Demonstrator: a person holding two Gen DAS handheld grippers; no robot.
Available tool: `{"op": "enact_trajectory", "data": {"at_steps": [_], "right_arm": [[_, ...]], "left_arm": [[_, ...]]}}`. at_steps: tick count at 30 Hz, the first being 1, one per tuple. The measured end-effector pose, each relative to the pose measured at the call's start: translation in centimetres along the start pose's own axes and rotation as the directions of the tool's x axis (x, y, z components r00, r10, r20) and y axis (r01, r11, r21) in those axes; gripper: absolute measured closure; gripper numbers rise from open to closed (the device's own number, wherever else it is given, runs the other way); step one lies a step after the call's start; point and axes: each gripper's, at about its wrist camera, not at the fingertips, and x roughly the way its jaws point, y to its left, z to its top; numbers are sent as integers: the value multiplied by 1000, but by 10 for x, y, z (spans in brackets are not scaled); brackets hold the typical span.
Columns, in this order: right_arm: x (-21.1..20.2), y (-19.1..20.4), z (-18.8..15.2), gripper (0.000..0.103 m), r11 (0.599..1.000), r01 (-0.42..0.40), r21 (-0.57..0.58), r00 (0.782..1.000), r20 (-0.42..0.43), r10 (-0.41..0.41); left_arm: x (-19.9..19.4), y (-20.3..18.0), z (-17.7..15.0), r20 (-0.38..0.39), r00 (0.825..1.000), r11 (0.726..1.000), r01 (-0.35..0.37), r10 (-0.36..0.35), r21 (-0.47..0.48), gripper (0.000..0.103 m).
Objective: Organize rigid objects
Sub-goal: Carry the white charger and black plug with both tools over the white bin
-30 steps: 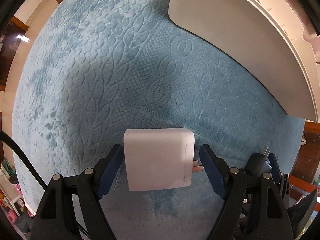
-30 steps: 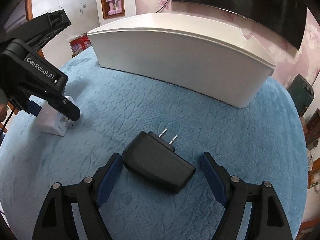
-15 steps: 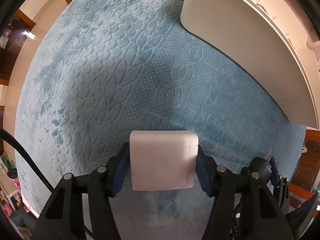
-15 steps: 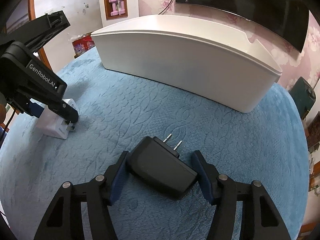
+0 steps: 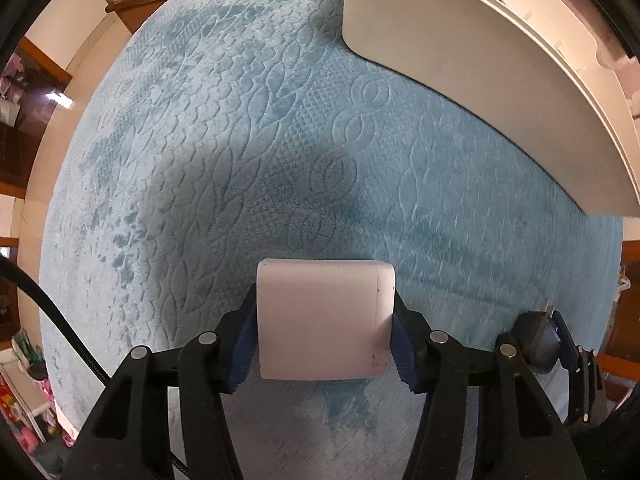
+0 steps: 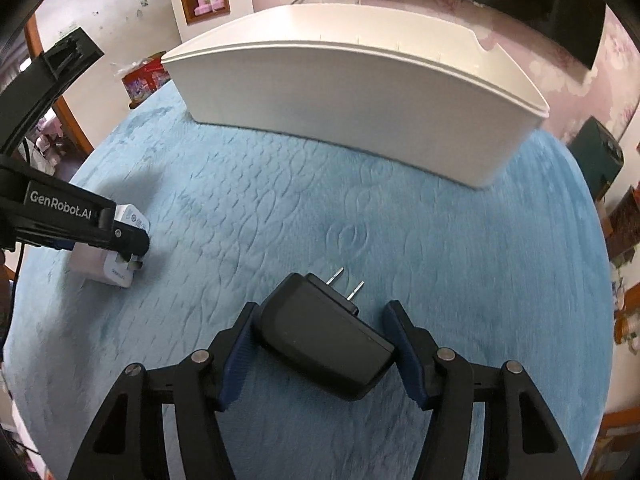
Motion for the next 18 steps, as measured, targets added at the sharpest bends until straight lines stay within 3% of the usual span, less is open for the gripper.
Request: {"op": "enact_trajectory", "data": {"at_steps": [11,14,18], "right_arm": [[-24,-17,-30,40,991,-79,111,989,-117,92],[-32,-24,-36,40,978,-117,171,982,-128,140],[-43,-31,-42,40,965,-125,232,978,-134,159]], "left_arm": [[-1,30,-54,-72,997,998,16,-20,-53,44],[-4,42,-69,-88,994,995,55,-62,-81,44],[-14,55,-82,-97,994,997,40,-47,-69,44]]}}
